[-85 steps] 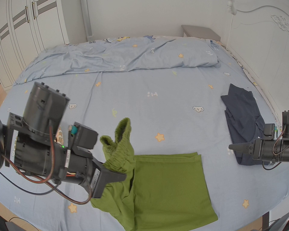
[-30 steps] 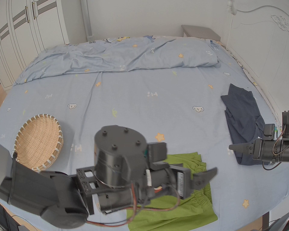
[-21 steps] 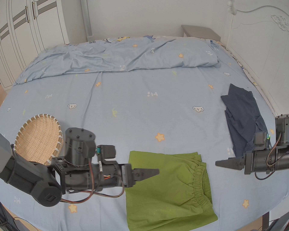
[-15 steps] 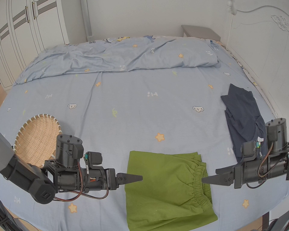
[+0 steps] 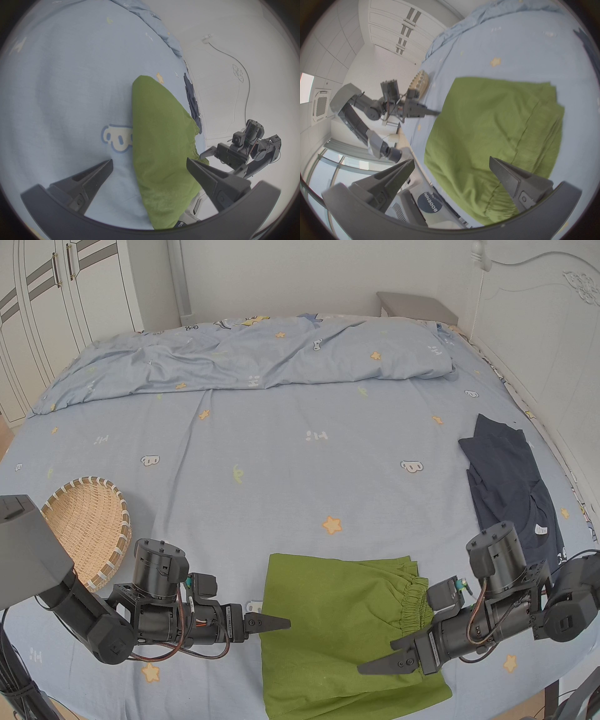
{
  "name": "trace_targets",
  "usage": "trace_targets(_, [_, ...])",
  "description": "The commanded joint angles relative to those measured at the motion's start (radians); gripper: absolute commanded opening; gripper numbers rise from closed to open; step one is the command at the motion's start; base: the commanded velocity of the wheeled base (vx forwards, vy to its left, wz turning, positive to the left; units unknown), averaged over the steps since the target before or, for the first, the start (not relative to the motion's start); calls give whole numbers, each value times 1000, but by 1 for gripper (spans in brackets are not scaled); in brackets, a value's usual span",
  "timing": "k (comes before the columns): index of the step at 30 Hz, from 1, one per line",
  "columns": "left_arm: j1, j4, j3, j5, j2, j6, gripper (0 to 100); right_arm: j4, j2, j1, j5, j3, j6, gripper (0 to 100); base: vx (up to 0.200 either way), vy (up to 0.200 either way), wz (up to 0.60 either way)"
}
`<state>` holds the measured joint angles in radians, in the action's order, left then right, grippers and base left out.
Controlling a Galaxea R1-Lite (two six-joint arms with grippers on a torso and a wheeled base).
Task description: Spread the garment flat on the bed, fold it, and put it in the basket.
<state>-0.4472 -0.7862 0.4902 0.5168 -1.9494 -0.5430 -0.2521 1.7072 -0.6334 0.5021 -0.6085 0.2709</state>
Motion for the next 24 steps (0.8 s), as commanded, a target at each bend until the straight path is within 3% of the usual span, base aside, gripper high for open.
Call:
trace_targets(1, [-18,-39,4,3,-68,0,100,-4,58,-35,35,26,7,100,0,0,0])
trace_targets(10, [-61,-108,8,3,-114,-11,100,1,143,-9,27,75,4,100,0,0,0])
trace_targets(24, [-169,-113,34,5,-143,-17,100,-6,94,141,38,136,-32,100,0,0,0])
